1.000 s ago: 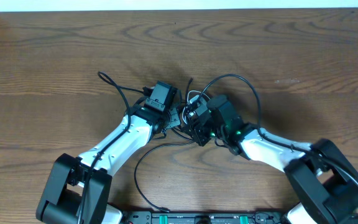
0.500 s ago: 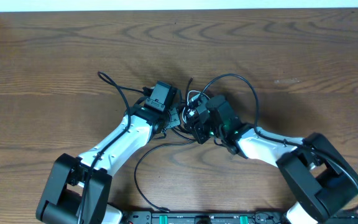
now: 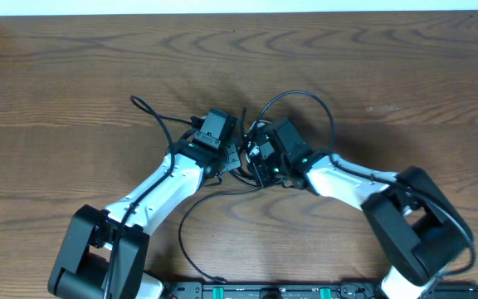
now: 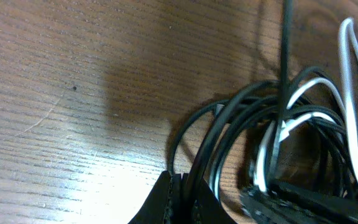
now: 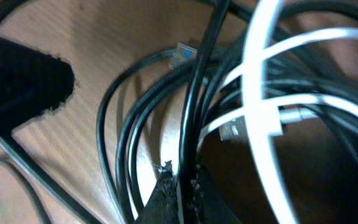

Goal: Untangle cables

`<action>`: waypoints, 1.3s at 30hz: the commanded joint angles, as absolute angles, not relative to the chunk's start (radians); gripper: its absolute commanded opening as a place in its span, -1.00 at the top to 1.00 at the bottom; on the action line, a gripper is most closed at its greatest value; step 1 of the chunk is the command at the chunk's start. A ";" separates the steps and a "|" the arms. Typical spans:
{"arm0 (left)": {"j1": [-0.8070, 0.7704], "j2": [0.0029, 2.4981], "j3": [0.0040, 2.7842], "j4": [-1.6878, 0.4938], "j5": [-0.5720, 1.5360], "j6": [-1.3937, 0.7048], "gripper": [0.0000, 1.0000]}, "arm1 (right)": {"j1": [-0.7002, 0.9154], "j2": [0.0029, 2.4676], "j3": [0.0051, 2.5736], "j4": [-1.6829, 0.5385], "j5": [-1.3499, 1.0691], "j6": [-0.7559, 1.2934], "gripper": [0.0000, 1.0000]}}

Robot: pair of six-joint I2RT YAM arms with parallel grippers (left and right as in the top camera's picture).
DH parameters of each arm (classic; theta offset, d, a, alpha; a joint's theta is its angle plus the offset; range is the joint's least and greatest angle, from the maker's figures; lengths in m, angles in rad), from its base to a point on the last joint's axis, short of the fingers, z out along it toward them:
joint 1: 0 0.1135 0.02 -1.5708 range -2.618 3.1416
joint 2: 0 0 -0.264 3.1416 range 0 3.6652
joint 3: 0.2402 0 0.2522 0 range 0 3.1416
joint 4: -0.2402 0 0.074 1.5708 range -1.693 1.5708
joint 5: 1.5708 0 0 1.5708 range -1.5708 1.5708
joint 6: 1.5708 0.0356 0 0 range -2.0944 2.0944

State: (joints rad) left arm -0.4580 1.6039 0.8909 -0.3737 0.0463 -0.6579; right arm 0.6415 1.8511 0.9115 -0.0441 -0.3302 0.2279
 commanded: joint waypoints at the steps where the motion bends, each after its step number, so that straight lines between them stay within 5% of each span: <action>1: -0.452 1.610 0.887 -0.381 0.033 -0.667 0.85 | 0.586 1.697 0.959 -0.141 -0.389 0.242 0.98; 12: -0.452 1.610 0.887 -0.381 0.033 -0.667 0.85 | 0.468 1.328 0.968 -0.431 -0.527 0.239 0.97; 29: -0.452 1.610 0.887 -0.395 -0.080 -0.667 0.85 | 0.261 1.256 0.968 -0.555 -1.069 0.253 0.97; 39: -0.452 1.610 0.887 -0.437 -0.249 -0.667 0.74 | 0.210 1.263 0.951 -0.726 -0.628 0.194 0.98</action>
